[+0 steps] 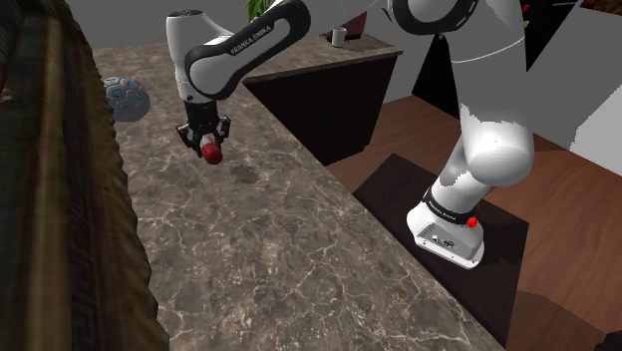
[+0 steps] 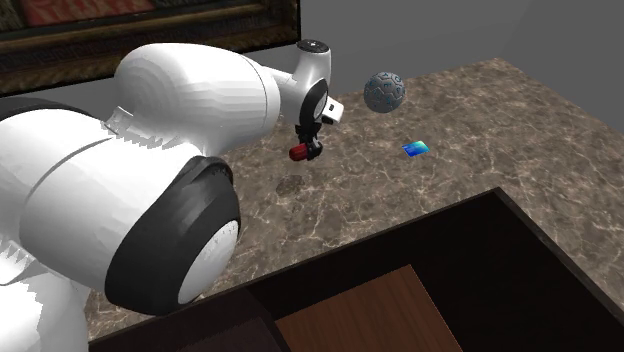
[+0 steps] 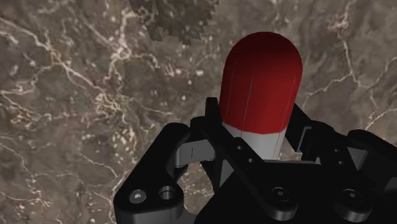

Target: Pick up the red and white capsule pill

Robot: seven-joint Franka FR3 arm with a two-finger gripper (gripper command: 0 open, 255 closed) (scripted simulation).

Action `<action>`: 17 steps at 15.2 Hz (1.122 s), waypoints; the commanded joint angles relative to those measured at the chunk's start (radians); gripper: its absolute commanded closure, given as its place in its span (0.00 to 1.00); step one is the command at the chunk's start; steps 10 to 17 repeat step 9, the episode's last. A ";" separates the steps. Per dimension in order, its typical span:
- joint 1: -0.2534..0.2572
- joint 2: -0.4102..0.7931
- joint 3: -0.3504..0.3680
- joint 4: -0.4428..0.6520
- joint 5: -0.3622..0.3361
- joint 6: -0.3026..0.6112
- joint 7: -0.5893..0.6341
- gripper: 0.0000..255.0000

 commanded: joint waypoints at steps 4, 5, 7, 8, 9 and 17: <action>-0.005 -0.034 0.007 0.016 0.010 -0.050 -0.004 1.00; -0.006 -0.041 0.009 0.020 0.012 -0.060 -0.005 1.00; -0.007 -0.053 0.011 0.029 0.016 -0.081 -0.006 1.00; -0.007 -0.054 0.011 0.030 0.017 -0.082 -0.006 1.00; -0.007 -0.054 0.011 0.030 0.017 -0.082 -0.006 1.00; -0.007 -0.054 0.011 0.030 0.017 -0.082 -0.006 1.00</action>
